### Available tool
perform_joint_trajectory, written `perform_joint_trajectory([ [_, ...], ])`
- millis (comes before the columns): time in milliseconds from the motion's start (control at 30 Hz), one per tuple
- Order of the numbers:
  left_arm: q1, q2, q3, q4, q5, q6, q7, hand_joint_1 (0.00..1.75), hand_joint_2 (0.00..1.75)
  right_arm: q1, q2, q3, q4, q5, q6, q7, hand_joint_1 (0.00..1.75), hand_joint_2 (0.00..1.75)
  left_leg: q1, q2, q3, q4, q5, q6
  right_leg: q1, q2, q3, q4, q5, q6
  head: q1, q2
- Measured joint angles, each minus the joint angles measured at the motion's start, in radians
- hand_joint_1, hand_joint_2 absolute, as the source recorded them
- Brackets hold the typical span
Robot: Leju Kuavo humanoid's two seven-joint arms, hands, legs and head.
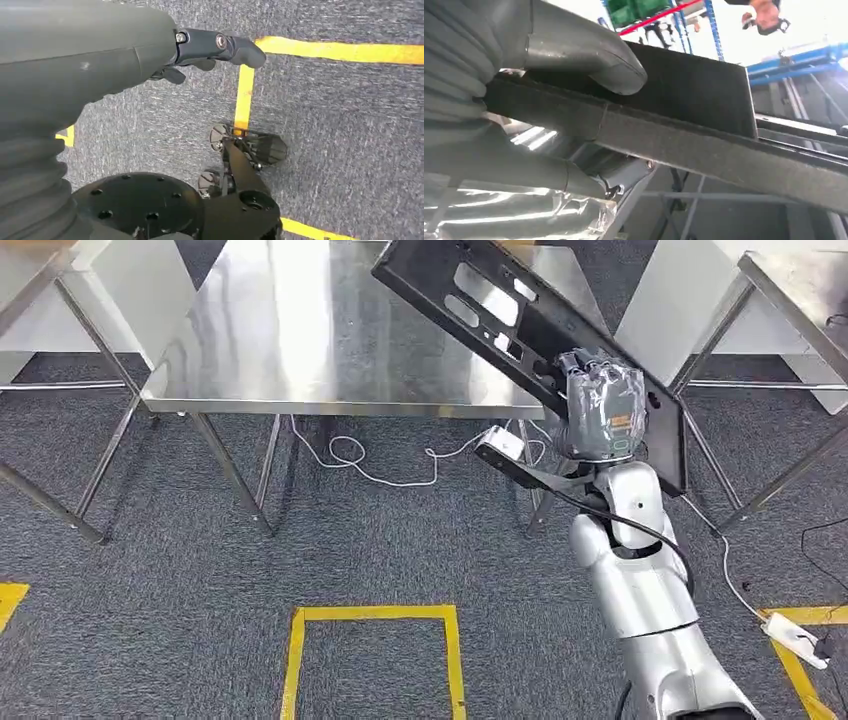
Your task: Take the parts from the cabinet and place them on the table.
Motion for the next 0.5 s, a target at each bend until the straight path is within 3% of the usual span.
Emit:
perform_joint_trajectory([
  [67,0.000,0.000,0.001,0.000,0.001,-0.001,0.001,0.00,1.75,0.005,0.000,0.005,0.015,0.000,0.000,0.000,1.75,1.75,0.000,-0.001,-0.002,0.001,-0.001,0.000,0.001,0.001,-0.070,0.126,-0.038,0.000,0.001,0.000],
  [100,0.001,0.000,0.003,0.000,0.001,-0.001,0.001,0.00,1.75,0.007,0.000,0.007,0.021,0.000,0.000,0.001,1.75,1.75,-0.001,-0.002,-0.002,0.002,-0.001,-0.002,0.000,0.000,-0.071,0.120,-0.025,0.007,0.000,0.000],
  [133,0.003,0.000,0.003,0.000,0.001,-0.002,0.002,0.00,1.75,0.007,0.000,0.010,0.026,0.000,0.000,0.002,1.75,1.75,0.000,-0.004,-0.001,0.003,-0.003,-0.004,-0.002,0.000,-0.046,0.068,0.003,0.018,-0.001,0.000],
  [200,0.004,0.000,0.003,0.000,0.001,-0.003,0.002,0.00,1.75,0.004,0.000,0.012,0.032,0.000,-0.001,0.002,1.75,1.75,0.003,-0.007,0.000,0.013,-0.009,-0.016,-0.010,0.000,0.046,-0.112,0.073,0.039,0.000,0.000],
  [233,0.004,0.002,0.004,0.000,0.001,-0.003,0.002,0.00,1.75,0.002,0.000,0.013,0.035,0.000,-0.001,0.002,1.75,1.75,0.000,-0.007,-0.003,0.021,-0.015,-0.025,-0.014,-0.003,0.064,-0.156,0.079,0.035,0.003,0.000],
  [267,0.004,0.003,0.004,0.000,0.001,-0.003,0.003,0.00,1.75,0.001,0.002,0.016,0.037,0.001,-0.001,0.002,1.75,1.75,-0.007,-0.009,-0.009,0.028,-0.020,-0.032,-0.007,0.002,0.076,-0.161,0.083,0.021,0.003,0.000],
  [300,0.004,0.003,0.004,0.000,0.001,-0.003,0.003,0.00,1.75,0.002,0.003,0.018,0.039,0.000,-0.001,0.003,1.75,1.75,-0.008,-0.009,-0.009,0.026,-0.018,-0.036,-0.006,0.003,0.072,-0.154,0.082,0.005,-0.003,0.000],
  [367,0.006,0.003,0.004,0.000,0.001,-0.003,0.003,0.00,1.75,0.003,0.002,0.018,0.046,0.000,-0.001,0.003,1.75,1.75,-0.003,-0.009,-0.010,0.029,-0.021,-0.040,-0.005,0.004,0.070,-0.153,0.082,-0.009,-0.005,0.000],
  [400,0.006,0.005,0.004,0.000,-0.001,-0.003,0.003,0.00,1.75,0.002,0.002,0.018,0.047,0.000,-0.001,0.003,1.75,1.75,0.002,-0.008,-0.013,0.037,-0.028,-0.047,-0.015,0.004,0.074,-0.154,0.082,-0.016,-0.006,0.000],
  [467,0.006,0.006,0.004,0.000,-0.001,-0.003,0.003,0.00,1.75,0.001,0.002,0.018,0.048,0.000,-0.001,0.005,1.75,1.75,0.005,-0.002,-0.047,0.116,-0.076,-0.062,-0.011,0.004,0.079,-0.154,0.080,-0.030,-0.009,0.000],
  [500,0.006,0.006,0.004,0.000,-0.001,-0.003,0.003,0.00,1.75,0.001,0.002,0.018,0.049,0.000,-0.001,0.005,1.75,1.75,0.009,0.001,-0.095,0.207,-0.117,-0.068,-0.008,0.004,0.079,-0.154,0.078,-0.034,-0.009,0.000],
])
